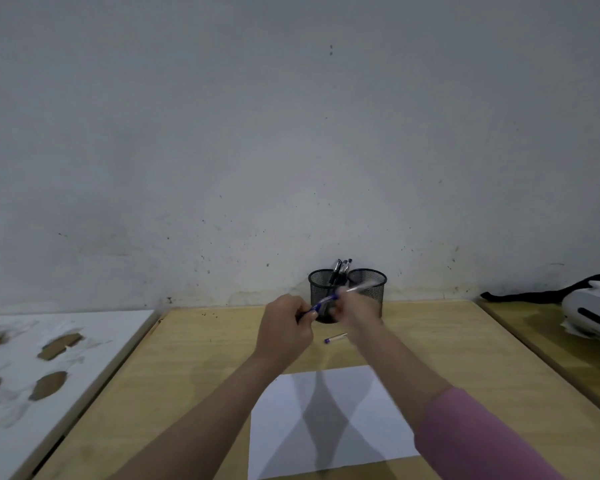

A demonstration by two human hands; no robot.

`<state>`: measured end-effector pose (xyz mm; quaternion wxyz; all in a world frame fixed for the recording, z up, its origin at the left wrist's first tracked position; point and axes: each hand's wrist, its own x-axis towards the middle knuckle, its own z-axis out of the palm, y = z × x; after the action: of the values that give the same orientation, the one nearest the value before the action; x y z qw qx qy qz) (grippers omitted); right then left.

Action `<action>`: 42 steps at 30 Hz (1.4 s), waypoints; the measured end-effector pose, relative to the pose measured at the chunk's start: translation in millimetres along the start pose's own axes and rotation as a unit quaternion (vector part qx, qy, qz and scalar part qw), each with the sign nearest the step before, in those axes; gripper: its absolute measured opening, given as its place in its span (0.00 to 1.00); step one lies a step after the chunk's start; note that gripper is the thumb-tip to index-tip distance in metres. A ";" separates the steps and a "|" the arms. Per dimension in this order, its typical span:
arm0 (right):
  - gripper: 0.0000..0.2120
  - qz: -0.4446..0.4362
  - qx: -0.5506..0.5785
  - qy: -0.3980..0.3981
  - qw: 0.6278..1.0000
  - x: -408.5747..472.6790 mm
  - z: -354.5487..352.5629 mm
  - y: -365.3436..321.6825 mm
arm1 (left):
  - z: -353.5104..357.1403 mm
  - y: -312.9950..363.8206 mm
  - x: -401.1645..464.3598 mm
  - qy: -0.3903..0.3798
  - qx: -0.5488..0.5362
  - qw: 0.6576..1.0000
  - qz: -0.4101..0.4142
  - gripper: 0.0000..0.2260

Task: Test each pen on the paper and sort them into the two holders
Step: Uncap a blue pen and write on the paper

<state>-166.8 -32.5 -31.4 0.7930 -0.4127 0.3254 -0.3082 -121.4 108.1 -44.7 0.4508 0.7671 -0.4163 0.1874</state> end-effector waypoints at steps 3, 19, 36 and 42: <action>0.10 -0.020 0.055 0.130 0.990 29.0 -44.2 -31.4 | -16.5 -14.4 -20.6 -0.014 0.015 1.000 0.020 0.05; 0.10 -0.127 -0.245 -0.071 0.958 -15.4 -41.6 33.1 | -11.1 -121.4 -45.5 -0.127 0.125 0.971 -0.160 0.08; 0.10 -0.164 -0.256 -0.162 0.939 -28.5 -14.5 106.9 | -41.4 -84.1 -99.9 -0.176 0.087 0.980 -0.027 0.22; 0.09 -0.145 -0.283 -0.144 0.937 -24.5 -19.0 110.6 | -36.4 -90.5 -108.2 -0.176 0.124 0.976 -0.042 0.25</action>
<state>-171.7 29.3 -128.1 0.6288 -0.7024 0.2181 -0.2523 -108.2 212.1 -145.9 0.2792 0.8550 -0.4297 0.0801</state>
